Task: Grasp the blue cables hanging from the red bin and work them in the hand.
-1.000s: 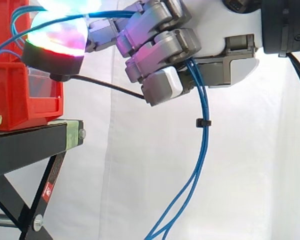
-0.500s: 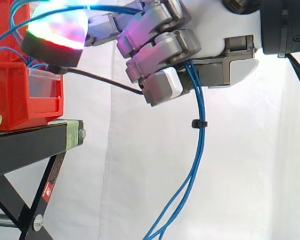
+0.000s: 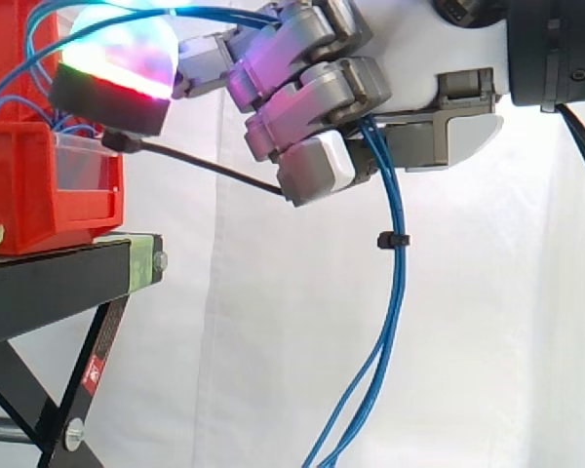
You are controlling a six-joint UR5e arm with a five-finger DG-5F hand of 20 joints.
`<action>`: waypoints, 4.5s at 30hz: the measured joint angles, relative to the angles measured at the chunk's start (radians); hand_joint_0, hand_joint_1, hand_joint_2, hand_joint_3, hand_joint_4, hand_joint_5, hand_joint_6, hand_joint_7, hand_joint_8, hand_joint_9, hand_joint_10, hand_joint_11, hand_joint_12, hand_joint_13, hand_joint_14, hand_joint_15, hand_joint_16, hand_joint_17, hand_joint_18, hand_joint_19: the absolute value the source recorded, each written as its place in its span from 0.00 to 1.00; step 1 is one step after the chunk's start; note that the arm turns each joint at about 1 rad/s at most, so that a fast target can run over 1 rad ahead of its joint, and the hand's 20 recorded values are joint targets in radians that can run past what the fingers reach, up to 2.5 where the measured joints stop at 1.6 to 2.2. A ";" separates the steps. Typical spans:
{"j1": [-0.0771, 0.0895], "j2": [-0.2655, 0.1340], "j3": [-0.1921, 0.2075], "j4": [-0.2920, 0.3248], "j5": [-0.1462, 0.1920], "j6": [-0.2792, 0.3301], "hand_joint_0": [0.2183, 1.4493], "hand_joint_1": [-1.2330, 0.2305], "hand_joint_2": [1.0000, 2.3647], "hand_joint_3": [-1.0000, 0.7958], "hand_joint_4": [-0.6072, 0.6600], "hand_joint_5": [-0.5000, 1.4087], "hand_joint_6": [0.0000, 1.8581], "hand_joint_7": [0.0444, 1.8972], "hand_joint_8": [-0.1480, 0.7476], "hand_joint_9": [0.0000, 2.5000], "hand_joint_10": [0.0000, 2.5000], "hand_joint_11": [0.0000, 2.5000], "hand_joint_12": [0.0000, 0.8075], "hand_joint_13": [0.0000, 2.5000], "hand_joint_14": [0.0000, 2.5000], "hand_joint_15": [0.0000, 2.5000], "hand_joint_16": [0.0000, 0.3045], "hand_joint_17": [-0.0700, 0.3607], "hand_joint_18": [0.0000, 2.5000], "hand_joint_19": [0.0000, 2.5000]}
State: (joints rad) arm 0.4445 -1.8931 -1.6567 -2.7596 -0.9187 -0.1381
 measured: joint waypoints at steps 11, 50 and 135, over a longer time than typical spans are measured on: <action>0.000 0.000 0.000 0.002 0.000 0.000 0.77 0.38 0.00 0.66 0.76 0.60 0.01 0.56 0.76 0.71 1.00 1.00 0.88 0.81 1.00 0.79 0.78 0.58 1.00 0.26; -0.001 0.000 0.000 0.014 -0.001 -0.002 0.68 0.32 0.01 0.53 0.64 0.42 0.12 0.67 0.76 0.71 1.00 1.00 0.88 0.81 1.00 0.79 0.78 0.58 1.00 0.26; -0.003 0.000 0.000 0.023 0.000 -0.002 0.68 0.42 0.30 0.77 0.69 0.52 0.01 0.61 0.76 0.71 1.00 1.00 0.88 0.81 1.00 0.79 0.78 0.58 1.00 0.26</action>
State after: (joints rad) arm 0.4412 -1.8931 -1.6567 -2.7366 -0.9190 -0.1396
